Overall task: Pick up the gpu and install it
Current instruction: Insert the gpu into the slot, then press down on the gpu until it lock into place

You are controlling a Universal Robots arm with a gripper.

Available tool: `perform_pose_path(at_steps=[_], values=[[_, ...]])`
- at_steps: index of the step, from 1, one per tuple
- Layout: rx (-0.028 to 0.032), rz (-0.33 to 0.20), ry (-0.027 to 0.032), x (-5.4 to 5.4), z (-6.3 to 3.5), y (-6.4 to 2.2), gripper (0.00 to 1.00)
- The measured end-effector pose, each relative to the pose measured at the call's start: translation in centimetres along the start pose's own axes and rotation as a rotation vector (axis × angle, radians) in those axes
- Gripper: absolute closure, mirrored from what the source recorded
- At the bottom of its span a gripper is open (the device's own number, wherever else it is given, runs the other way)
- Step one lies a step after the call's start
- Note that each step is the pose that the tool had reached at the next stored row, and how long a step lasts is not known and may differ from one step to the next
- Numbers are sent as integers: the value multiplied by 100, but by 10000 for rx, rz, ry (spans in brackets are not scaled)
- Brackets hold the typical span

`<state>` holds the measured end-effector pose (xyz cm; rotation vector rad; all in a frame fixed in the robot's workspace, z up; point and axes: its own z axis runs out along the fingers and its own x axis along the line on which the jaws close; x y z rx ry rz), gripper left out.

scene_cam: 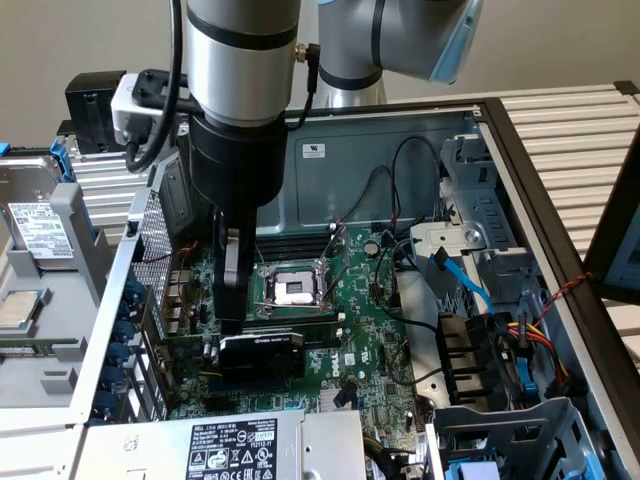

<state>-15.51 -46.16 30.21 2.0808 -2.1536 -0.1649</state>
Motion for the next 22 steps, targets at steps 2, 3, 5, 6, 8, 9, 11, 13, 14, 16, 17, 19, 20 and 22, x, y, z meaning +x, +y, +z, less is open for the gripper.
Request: perform_pose_path(at_steps=[2,3,5,6,8,9,11,13,14,16,17,19,20,22], values=[[108,3,-5,1,-32,9,58],[150,4,-5,1,-35,10,58],[152,3,-5,1,-35,10,58],[152,2,-6,1,-35,10,58],[151,4,-5,1,-35,11,58],[152,4,-5,1,-35,11,58],[152,4,-5,1,-36,11,58],[152,4,-5,1,-35,11,58],[152,4,-5,1,-36,11,58],[152,4,-5,1,-35,11,58],[152,4,-5,1,-35,11,58],[152,4,-5,1,-35,11,61],[151,4,-4,1,-36,11,67],[151,4,-4,1,-36,11,73]])
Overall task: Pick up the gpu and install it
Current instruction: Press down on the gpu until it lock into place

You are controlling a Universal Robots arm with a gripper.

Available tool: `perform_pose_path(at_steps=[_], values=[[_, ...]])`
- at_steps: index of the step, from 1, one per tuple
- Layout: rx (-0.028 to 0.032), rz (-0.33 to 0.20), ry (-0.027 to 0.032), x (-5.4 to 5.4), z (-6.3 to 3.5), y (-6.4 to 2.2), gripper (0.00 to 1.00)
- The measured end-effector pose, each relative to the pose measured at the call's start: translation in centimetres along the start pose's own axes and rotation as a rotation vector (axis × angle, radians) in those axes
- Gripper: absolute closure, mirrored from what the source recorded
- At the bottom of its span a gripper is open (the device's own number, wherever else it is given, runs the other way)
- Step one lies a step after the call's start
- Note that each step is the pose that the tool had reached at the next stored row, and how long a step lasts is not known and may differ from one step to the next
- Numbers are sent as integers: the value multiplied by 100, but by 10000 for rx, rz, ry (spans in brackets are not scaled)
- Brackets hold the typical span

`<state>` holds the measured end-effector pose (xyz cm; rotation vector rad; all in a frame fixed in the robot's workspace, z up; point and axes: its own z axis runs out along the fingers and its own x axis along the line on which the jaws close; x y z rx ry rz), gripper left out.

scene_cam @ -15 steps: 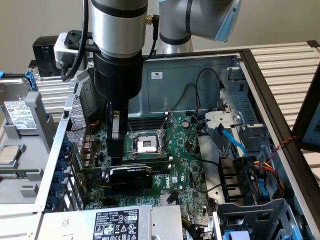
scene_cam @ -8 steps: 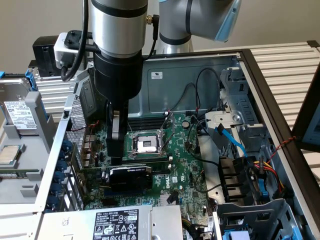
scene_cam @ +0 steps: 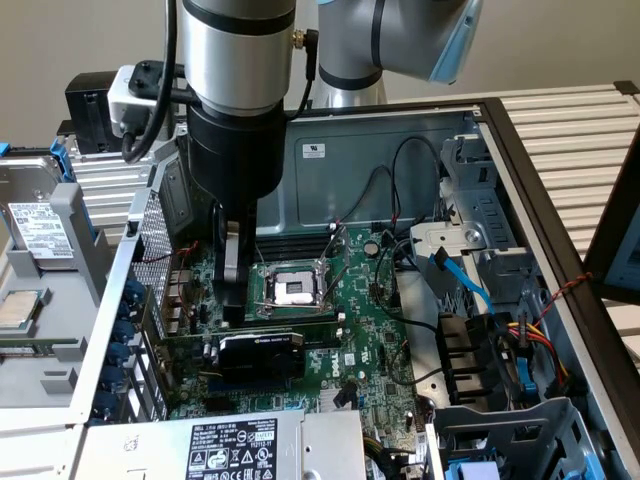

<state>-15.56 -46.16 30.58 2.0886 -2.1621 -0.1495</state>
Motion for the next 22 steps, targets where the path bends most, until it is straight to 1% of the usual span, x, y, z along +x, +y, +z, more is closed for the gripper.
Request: perform_pose_path(at_steps=[1,2,3,4,5,6,7,8,11,15,19,22], values=[[12,1,1,0,-1,3,79],[67,4,2,0,-1,11,79],[191,5,-4,-2,2,22,85],[346,7,-12,-4,5,31,89],[512,11,-18,-5,8,40,89],[642,13,-23,-7,12,51,89],[740,15,-28,-9,19,68,89],[810,16,-29,-12,30,93,89],[966,18,-35,-20,68,177,89],[1195,24,-44,-37,114,275,89],[1381,28,-51,-85,157,358,89],[1532,30,-56,-95,190,397,89]])
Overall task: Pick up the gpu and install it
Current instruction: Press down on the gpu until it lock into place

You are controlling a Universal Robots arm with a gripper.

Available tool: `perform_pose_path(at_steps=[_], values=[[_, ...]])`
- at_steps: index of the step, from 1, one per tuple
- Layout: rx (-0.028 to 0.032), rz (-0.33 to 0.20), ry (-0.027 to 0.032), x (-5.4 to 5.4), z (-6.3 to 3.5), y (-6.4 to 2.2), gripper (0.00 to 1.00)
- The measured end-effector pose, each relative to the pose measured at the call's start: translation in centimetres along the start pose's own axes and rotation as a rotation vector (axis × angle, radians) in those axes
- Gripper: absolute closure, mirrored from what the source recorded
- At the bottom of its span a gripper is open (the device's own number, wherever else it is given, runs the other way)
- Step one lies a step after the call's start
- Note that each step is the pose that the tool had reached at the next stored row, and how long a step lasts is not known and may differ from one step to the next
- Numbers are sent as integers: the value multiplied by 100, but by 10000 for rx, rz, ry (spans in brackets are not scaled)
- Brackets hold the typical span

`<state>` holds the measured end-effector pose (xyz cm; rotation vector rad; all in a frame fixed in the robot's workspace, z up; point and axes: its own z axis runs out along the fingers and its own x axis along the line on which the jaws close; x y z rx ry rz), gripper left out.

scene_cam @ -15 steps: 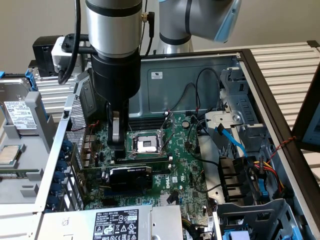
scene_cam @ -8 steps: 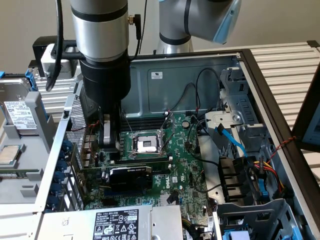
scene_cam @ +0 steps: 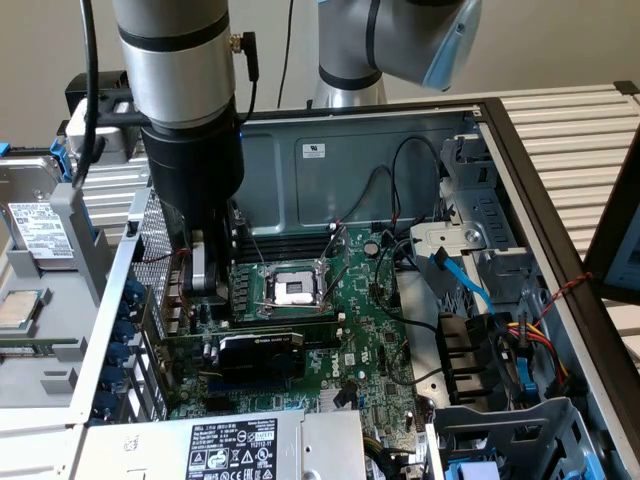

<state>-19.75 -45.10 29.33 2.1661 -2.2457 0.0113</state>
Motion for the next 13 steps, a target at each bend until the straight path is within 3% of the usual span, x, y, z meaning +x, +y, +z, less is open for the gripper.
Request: perform_pose_path(at_steps=[3,6,9,11,13], values=[[159,4,-6,0,30,33,89],[244,6,-10,0,73,62,89],[392,8,-14,1,97,63,89],[458,9,-17,0,123,62,89],[477,11,-18,0,151,70,89]])
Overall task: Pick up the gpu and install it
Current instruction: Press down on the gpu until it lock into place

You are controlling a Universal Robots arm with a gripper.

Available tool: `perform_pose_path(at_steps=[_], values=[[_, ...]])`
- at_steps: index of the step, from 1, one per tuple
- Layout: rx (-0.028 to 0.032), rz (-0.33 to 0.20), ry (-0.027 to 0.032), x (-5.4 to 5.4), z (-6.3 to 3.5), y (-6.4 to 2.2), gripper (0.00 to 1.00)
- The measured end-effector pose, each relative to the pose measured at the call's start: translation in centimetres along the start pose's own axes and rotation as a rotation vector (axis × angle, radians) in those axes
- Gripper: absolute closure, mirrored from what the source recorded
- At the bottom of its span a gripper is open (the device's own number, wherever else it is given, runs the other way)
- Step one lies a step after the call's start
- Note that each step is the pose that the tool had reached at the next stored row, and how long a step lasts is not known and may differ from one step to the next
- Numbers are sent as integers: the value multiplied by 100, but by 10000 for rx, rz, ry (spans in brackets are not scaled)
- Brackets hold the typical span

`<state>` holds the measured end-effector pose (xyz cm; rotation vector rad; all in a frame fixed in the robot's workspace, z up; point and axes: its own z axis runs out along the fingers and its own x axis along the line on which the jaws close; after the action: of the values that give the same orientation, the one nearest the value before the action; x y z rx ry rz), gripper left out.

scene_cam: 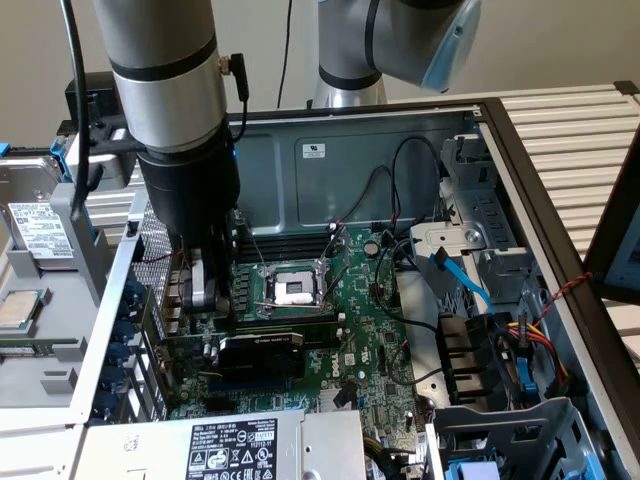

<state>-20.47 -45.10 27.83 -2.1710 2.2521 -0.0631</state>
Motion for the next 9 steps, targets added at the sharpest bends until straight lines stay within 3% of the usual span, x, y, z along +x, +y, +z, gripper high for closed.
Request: perform_pose_path(at_steps=[9], values=[[28,0,-12,15,20,11,89]])
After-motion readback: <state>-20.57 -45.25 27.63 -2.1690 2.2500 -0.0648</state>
